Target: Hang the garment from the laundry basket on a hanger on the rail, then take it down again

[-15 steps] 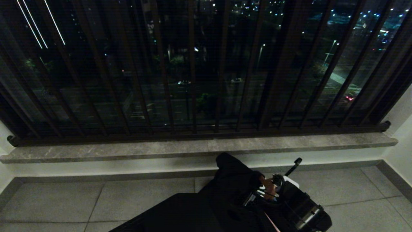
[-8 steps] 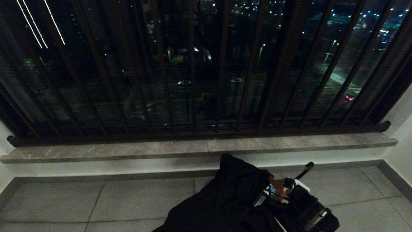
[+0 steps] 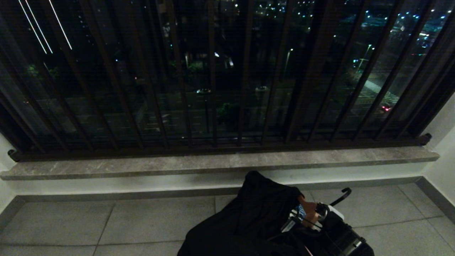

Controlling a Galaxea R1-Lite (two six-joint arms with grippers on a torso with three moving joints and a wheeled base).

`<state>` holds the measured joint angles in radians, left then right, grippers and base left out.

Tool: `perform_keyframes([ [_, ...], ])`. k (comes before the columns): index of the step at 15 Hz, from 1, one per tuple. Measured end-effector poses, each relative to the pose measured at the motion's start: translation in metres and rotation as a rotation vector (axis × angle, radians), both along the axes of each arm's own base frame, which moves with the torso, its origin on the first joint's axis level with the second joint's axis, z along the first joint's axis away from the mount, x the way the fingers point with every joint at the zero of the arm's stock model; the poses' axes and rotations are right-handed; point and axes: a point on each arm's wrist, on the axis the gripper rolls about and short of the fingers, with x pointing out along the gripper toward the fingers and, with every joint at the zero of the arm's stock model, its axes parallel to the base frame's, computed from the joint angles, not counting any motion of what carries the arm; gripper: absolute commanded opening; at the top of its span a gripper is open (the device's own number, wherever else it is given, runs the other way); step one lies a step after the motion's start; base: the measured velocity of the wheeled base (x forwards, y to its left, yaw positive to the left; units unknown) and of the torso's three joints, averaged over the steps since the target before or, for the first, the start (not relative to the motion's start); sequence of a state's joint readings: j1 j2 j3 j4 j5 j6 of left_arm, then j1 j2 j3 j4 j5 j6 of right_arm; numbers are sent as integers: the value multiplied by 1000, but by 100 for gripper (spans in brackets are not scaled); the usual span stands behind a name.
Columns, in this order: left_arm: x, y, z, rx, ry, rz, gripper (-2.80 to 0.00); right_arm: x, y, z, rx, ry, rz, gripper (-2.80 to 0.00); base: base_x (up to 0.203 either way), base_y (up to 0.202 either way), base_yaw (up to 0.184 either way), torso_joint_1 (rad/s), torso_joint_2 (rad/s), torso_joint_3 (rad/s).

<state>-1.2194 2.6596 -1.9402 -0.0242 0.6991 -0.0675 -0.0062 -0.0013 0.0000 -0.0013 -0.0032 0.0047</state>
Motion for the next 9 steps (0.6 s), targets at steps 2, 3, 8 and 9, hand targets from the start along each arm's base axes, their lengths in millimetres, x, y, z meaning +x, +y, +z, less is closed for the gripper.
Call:
perform_keyframes([
  [2, 0, 1, -3, 8, 3, 0, -280, 0, 0, 0, 0, 0, 0, -280, 0, 0, 0, 0, 0, 0],
  [3, 0, 2, -4, 12, 7, 1, -280, 0, 0, 0, 0, 0, 0, -280, 0, 0, 0, 0, 0, 0],
  [8, -7, 3, 1, -2, 24, -11, 0, 0, 0, 0, 0, 0, 0, -280, 0, 0, 0, 0, 0, 0],
  [9, -10, 2, 2, -5, 25, -15, 0, 0, 0, 0, 0, 0, 0, -280, 0, 0, 0, 0, 0, 0],
])
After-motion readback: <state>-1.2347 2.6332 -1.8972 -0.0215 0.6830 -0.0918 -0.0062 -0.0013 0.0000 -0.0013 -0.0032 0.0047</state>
